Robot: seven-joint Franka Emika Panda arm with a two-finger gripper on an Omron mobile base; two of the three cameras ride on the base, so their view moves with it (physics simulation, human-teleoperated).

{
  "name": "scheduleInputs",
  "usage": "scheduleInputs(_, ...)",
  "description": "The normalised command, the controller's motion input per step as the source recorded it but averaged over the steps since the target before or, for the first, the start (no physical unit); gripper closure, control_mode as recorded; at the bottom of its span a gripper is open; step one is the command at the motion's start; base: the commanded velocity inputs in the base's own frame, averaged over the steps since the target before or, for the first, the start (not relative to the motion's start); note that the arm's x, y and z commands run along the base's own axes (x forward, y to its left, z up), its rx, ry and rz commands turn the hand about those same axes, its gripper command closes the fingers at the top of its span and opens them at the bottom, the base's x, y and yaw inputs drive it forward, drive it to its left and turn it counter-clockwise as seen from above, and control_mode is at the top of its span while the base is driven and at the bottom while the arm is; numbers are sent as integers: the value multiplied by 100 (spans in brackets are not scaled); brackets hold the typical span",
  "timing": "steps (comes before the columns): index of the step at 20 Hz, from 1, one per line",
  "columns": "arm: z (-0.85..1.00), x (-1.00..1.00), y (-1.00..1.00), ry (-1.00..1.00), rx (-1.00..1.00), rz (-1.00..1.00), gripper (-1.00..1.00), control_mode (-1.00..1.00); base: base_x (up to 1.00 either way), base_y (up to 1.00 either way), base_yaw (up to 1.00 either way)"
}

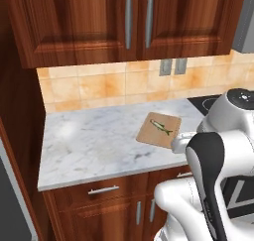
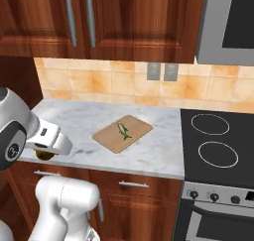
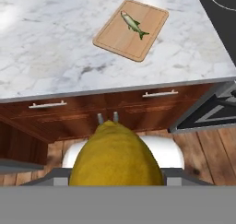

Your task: Retrieve a lemon from the fridge and place it on the cutting board with the fish.

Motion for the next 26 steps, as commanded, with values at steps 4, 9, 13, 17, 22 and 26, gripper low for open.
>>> scheduleInputs(4, -8, 29, 0, -3, 0, 0, 100, -100, 9, 0, 0)
scheduleInputs(9, -17, 55, -6, 0, 0, 0, 100, -100, 0, 0, 0)
scheduleInputs(13, -34, 81, 0, 11, 0, -2, 100, -100, 0, 0, 0)
scheduleInputs(17, -24, 100, -22, 14, 0, -8, 100, -100, 0, 0, 0)
scheduleInputs(22, -33, 97, -11, 18, 0, -15, 100, -100, 0, 0, 0)
scheduleInputs(26, -57, 86, -4, 10, 5, -4, 100, -100, 0, 0, 0)
